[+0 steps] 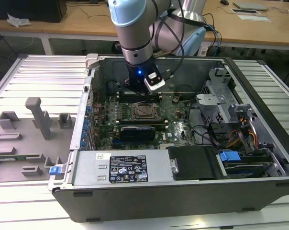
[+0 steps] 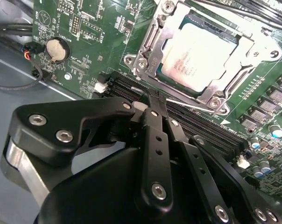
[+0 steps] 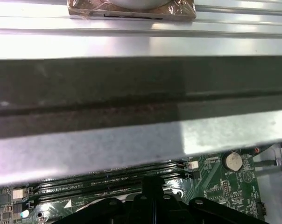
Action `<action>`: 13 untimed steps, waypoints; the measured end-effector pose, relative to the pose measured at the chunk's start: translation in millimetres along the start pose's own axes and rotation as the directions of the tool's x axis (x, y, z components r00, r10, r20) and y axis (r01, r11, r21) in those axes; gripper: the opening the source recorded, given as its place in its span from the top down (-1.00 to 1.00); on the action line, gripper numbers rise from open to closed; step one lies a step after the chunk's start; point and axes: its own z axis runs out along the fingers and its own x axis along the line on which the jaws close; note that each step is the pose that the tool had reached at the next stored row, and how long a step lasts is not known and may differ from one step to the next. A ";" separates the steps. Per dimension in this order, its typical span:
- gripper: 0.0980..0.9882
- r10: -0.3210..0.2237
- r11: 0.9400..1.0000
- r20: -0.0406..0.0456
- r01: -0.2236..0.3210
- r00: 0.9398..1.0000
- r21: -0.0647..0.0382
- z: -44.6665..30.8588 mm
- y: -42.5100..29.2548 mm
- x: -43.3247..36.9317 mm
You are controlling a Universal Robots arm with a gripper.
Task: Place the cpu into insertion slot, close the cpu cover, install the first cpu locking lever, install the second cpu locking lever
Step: 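Install the first cpu locking lever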
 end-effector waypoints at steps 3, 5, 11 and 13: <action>0.98 0.022 1.000 0.004 -0.022 1.000 0.005 1.2 1.1 1.1; 0.98 0.036 0.999 0.006 -0.036 0.999 0.008 2.1 2.2 1.9; 0.98 0.067 0.998 0.013 -0.067 0.998 0.018 5.1 4.1 3.1; 0.98 0.078 0.997 0.016 -0.079 0.997 0.023 7.0 3.8 3.6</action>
